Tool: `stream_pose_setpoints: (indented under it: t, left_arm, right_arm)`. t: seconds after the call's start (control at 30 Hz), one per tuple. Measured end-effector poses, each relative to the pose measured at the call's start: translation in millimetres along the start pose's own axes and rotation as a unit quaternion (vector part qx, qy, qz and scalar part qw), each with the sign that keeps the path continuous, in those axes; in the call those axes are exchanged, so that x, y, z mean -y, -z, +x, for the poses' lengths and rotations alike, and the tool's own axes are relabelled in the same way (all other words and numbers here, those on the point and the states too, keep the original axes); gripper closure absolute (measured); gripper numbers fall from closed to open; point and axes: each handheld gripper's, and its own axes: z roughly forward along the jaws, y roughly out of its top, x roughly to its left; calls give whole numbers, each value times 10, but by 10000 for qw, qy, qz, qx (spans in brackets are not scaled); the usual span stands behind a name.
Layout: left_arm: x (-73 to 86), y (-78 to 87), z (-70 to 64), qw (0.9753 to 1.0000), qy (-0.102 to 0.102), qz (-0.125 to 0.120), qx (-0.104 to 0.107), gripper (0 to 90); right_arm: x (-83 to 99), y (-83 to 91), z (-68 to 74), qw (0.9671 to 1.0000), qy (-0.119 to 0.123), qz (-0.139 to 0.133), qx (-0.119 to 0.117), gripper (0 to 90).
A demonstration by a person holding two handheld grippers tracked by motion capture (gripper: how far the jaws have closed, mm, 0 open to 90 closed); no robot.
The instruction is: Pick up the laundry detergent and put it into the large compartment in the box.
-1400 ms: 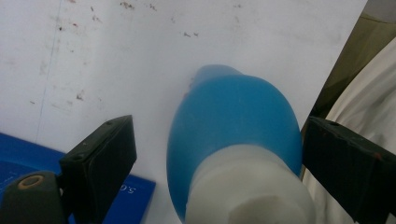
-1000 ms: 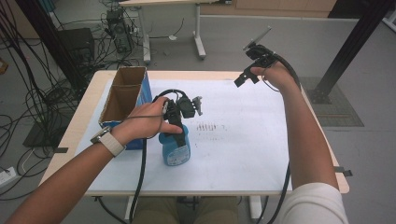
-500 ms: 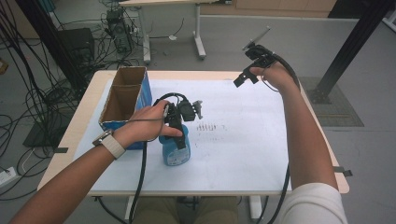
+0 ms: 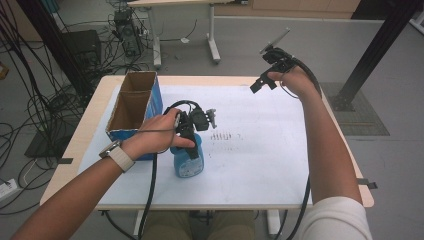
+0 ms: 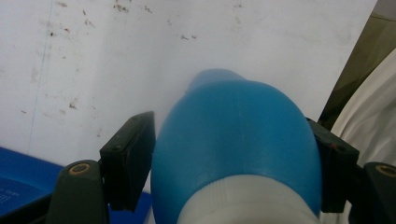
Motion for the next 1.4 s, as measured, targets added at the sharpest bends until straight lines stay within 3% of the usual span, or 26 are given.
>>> stream_pose_setpoints:
  t: [0.57, 0.87, 1.4]
  left_arm:
    - [2, -6, -3, 10000, -13, -1, 10, 356]
    - [2, -14, 54, 9998, 90, 2, 172, 386]
    - [29, -17, 76, 9997, 129, -51, 219, 390]
  right_arm:
    - [13, 17, -7, 10000, 3, -43, -14, 66]
    - [36, 45, -19, 10000, -17, -76, -8, 66]
    - [62, 75, -21, 10000, -35, -84, 3, 66]
